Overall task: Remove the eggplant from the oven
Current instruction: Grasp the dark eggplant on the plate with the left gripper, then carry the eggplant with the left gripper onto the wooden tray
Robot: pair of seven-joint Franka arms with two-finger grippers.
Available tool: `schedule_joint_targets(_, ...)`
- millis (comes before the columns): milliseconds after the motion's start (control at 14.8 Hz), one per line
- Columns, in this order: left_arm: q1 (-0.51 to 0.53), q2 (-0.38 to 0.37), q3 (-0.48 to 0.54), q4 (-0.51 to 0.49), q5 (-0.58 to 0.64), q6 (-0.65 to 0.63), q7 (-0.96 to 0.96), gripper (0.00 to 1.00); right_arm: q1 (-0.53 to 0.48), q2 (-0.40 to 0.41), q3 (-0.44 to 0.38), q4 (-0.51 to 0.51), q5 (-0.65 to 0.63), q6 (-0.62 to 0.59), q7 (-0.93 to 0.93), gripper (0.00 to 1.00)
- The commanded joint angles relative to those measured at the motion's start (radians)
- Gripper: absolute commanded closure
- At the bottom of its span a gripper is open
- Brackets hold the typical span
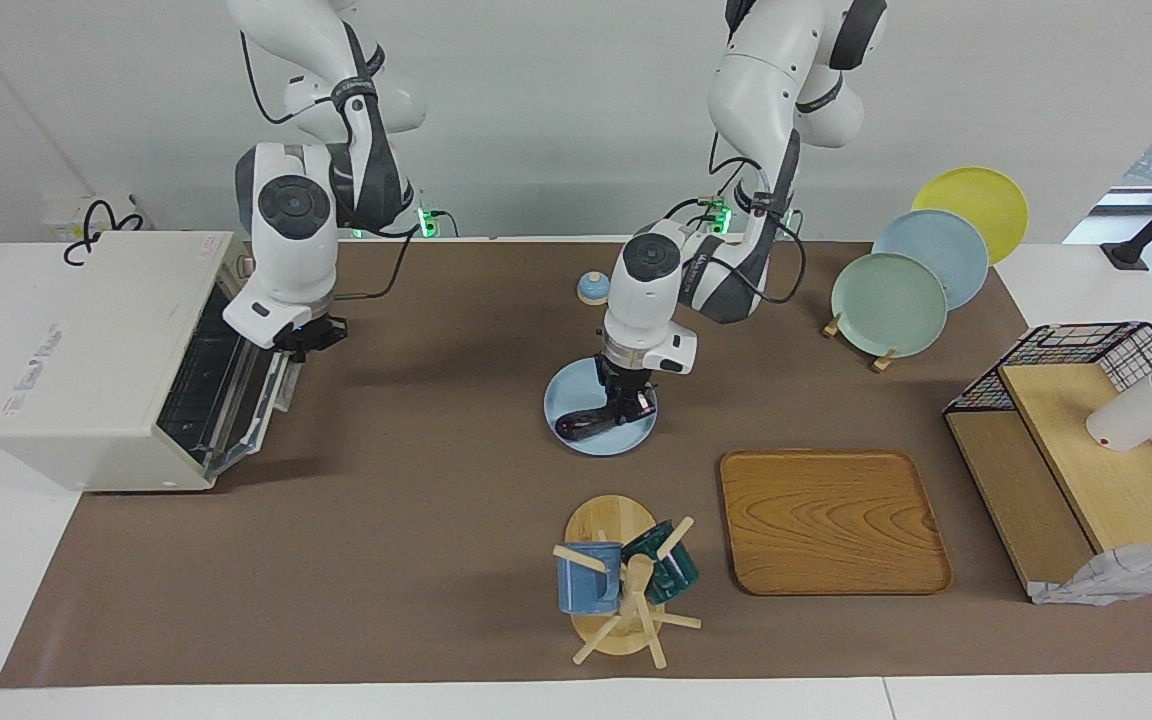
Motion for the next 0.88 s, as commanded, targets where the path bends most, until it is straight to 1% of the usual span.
schedule_joint_targets(0,-0.005,-0.020,0.014,0.000,0.025,-0.008,0.000,1.00,-0.077,0.018,-0.018,0.000,-0.038,0.027,-0.081,1.00)
schedule_joint_targets(67,-0.001,-0.038,0.013,0.010,0.025,-0.034,0.040,1.00,-0.088,0.012,-0.018,-0.001,-0.036,0.026,-0.096,1.00)
schedule_joint_targets(202,0.006,-0.087,0.014,0.012,0.025,-0.074,0.202,1.00,-0.105,0.009,-0.019,-0.001,-0.035,0.012,-0.115,1.00)
schedule_joint_targets(337,0.048,-0.130,0.013,0.012,0.025,-0.089,0.349,1.00,-0.119,0.003,-0.019,0.000,-0.035,-0.001,-0.123,1.00)
schedule_joint_targets(404,0.055,-0.143,0.013,0.015,0.023,-0.099,0.441,1.00,-0.128,-0.010,-0.018,0.000,-0.033,-0.010,-0.127,1.00)
schedule_joint_targets(539,0.107,-0.155,0.011,0.026,0.014,-0.117,0.654,1.00,-0.128,-0.043,-0.018,0.017,-0.009,-0.045,-0.150,1.00)
schedule_joint_targets(606,0.136,-0.157,0.010,0.038,0.012,-0.131,0.755,1.00,-0.128,-0.051,-0.018,0.045,0.026,-0.086,-0.159,1.00)
schedule_joint_targets(673,0.167,-0.155,0.007,0.050,0.009,-0.154,0.846,1.00,-0.128,-0.056,-0.018,0.097,0.060,-0.146,-0.167,1.00)
schedule_joint_targets(808,0.222,-0.153,0.008,0.082,-0.043,-0.181,1.088,1.00,-0.125,-0.056,-0.016,0.213,0.106,-0.267,-0.172,1.00)
